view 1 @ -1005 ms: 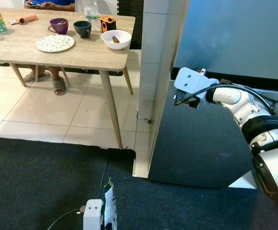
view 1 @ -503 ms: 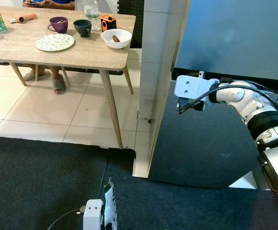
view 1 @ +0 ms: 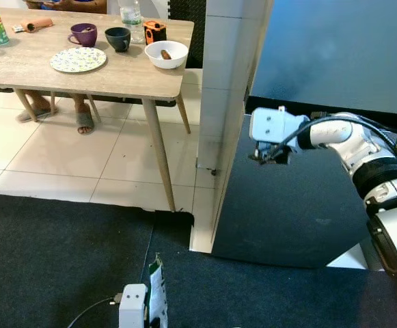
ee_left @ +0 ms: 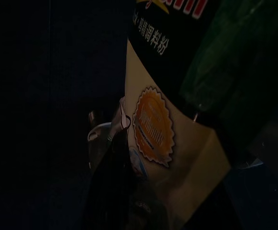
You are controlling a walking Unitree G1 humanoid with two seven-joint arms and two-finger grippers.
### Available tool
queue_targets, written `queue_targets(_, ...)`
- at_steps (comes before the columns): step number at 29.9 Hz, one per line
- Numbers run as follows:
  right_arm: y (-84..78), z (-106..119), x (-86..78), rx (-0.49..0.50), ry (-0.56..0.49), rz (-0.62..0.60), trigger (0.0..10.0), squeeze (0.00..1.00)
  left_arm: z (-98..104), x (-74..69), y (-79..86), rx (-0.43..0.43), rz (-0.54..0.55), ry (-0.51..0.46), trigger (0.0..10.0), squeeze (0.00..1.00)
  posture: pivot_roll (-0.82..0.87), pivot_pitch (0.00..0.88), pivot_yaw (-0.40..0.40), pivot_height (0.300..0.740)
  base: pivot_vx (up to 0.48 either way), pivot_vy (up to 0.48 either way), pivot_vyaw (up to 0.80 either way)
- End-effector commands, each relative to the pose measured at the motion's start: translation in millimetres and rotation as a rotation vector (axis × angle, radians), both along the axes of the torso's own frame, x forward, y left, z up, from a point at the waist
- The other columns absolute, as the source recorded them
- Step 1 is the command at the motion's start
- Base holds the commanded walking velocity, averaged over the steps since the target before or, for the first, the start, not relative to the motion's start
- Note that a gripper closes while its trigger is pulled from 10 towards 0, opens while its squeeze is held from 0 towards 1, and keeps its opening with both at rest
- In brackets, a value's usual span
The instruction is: Restocking fridge
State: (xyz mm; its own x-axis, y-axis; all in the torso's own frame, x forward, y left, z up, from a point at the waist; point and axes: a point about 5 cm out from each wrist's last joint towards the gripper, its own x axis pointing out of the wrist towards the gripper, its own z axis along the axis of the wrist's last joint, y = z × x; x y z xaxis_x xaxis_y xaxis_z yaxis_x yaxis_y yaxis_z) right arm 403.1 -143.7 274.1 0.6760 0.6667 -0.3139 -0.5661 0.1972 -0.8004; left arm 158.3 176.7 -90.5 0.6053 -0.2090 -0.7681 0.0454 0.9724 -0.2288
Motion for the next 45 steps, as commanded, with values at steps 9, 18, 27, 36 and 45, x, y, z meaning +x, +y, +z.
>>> queue_targets(9, -24.6, -6.7, 7.8, -0.136, -0.051, -0.204, 10.0, 0.0, -11.5, -26.5, -6.4, -0.025, 0.001, 0.104, 10.0, 0.0, -0.06, 0.13, -0.107, 0.74, 0.0, 0.0, 0.0)
queue_targets(18, -26.7, -17.7, 9.7, -0.206, -0.027, -0.254, 10.0, 0.0, -12.0, -28.2, -6.7, -0.026, 0.004, 0.105, 10.0, 0.0, -0.06, 0.139, -0.109, 0.74, 0.0, 0.0, 0.0)
queue_targets(27, -29.3, -47.0, 1.1, -0.444, 0.108, -0.154, 10.0, 0.0, -12.6, -29.8, -6.5, -0.026, 0.005, 0.109, 10.0, 0.0, -0.06, 0.142, -0.111, 0.74, 0.0, 0.0, 0.0)
queue_targets(36, -31.7, -48.8, -1.2, -0.523, 0.136, -0.122, 10.0, 0.0, -12.2, -28.7, -6.7, -0.028, 0.008, 0.106, 10.0, 0.0, -0.07, 0.142, -0.114, 0.74, 0.0, 0.0, 0.0)
queue_targets(45, -33.4, -48.2, -10.4, -0.538, 0.274, -0.004, 10.0, 0.0, -12.5, -29.3, -7.6, -0.031, 0.01, 0.107, 10.0, 0.0, -0.06, 0.14, -0.117, 0.74, 0.0, 0.0, 0.0)
